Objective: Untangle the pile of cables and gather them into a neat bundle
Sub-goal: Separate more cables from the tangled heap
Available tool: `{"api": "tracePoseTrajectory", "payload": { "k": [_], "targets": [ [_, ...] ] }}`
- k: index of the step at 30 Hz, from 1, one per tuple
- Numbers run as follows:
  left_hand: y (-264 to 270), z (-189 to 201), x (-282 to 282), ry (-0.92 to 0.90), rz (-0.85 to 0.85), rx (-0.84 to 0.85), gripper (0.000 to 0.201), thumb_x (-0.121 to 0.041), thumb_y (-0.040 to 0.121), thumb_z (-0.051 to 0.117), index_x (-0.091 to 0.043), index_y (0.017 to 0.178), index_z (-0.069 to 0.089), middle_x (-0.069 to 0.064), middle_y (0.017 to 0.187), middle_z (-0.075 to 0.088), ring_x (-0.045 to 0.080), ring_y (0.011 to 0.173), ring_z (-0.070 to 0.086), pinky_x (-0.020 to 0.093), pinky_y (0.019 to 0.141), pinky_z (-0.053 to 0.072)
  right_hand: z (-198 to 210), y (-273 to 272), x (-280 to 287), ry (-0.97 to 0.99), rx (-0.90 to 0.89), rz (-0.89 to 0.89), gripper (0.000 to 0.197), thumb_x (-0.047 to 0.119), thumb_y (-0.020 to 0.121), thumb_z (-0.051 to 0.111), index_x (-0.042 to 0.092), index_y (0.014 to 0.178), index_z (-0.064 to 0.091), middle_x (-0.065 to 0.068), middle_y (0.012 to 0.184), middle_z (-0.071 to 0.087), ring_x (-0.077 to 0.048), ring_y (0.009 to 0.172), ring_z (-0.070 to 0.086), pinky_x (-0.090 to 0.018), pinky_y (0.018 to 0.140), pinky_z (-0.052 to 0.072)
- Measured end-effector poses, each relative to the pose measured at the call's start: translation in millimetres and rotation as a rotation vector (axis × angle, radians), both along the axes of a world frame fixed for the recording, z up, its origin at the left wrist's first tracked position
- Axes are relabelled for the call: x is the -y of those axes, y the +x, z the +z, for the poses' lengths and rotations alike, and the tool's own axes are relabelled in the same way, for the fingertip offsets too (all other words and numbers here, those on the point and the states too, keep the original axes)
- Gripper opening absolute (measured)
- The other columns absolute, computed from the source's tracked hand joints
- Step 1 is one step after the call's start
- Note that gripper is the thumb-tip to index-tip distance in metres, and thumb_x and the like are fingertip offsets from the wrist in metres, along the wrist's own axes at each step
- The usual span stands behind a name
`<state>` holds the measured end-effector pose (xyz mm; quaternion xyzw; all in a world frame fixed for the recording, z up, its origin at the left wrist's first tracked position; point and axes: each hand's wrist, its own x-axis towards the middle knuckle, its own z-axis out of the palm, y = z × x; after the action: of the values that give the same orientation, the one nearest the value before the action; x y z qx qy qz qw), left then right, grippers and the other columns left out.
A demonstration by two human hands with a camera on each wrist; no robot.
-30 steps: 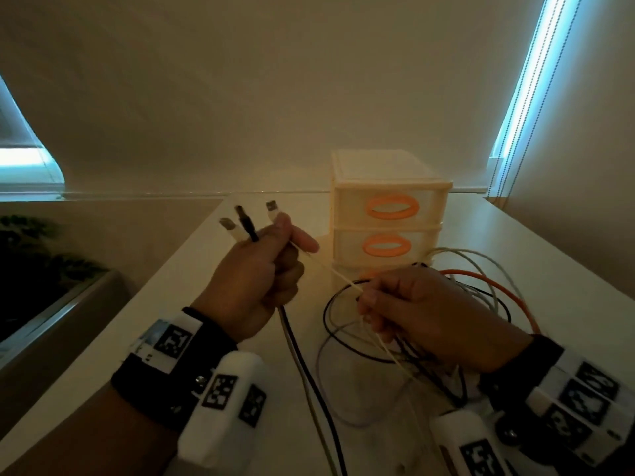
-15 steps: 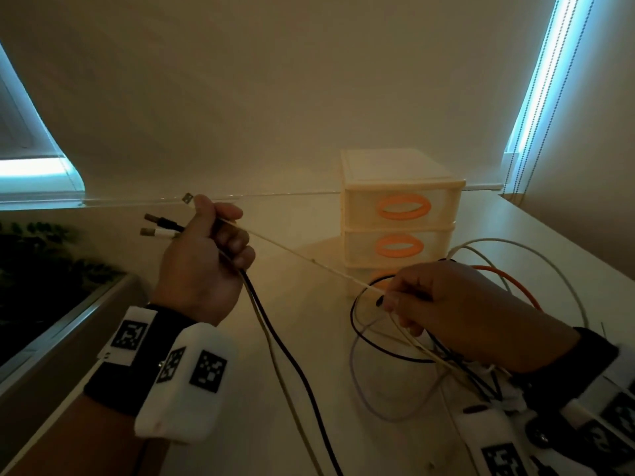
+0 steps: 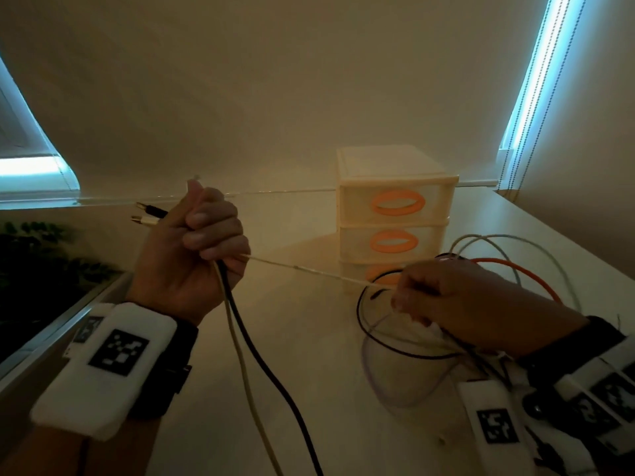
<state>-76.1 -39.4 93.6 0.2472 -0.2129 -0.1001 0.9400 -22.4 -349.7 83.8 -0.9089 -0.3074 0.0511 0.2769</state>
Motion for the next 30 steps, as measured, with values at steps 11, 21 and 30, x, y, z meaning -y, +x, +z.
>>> {"api": "tracePoseTrajectory", "payload": {
  "k": [11, 21, 30],
  "targets": [
    [-6.0, -37.0, 79.8, 0.768, -0.226, -0.045, 0.047, -0.042, 0.107, 0.038, -0.012, 0.071, 0.043, 0.038, 0.127, 0.059, 0.049, 0.117, 0.062, 0.052, 0.096, 0.054, -17.4, 10.8, -15.2, 0.503, 0.299, -0.300, 0.021, 0.032, 0.098, 0.060, 0.022, 0.082, 0.069, 0.007, 0.066, 0.065, -0.002, 0.067, 0.062, -0.011, 0.055, 0.043],
    [3.7, -33.3, 81.6, 0.666, 0.154, -0.205, 0.053, -0.047, 0.105, 0.034, -0.008, 0.072, 0.044, 0.016, 0.073, 0.059, 0.029, 0.070, 0.067, 0.042, 0.073, 0.057, -18.5, -12.4, -17.9, 0.359, 0.288, 0.340, 0.015, 0.038, 0.092, 0.065, 0.034, 0.102, 0.075, 0.010, 0.082, 0.068, -0.010, 0.077, 0.066, -0.022, 0.066, 0.051],
    [-4.0, -22.2, 81.2, 1.023, 0.527, -0.215, 0.047, -0.043, 0.106, 0.036, -0.004, 0.085, 0.053, 0.030, 0.090, 0.073, 0.039, 0.079, 0.073, 0.040, 0.068, 0.062, -26.0, -9.0, -19.9, 0.084, 0.304, 0.433, 0.028, 0.041, 0.098, 0.058, 0.039, 0.125, 0.067, 0.017, 0.091, 0.063, -0.005, 0.090, 0.060, -0.026, 0.079, 0.050]
  ]
}}
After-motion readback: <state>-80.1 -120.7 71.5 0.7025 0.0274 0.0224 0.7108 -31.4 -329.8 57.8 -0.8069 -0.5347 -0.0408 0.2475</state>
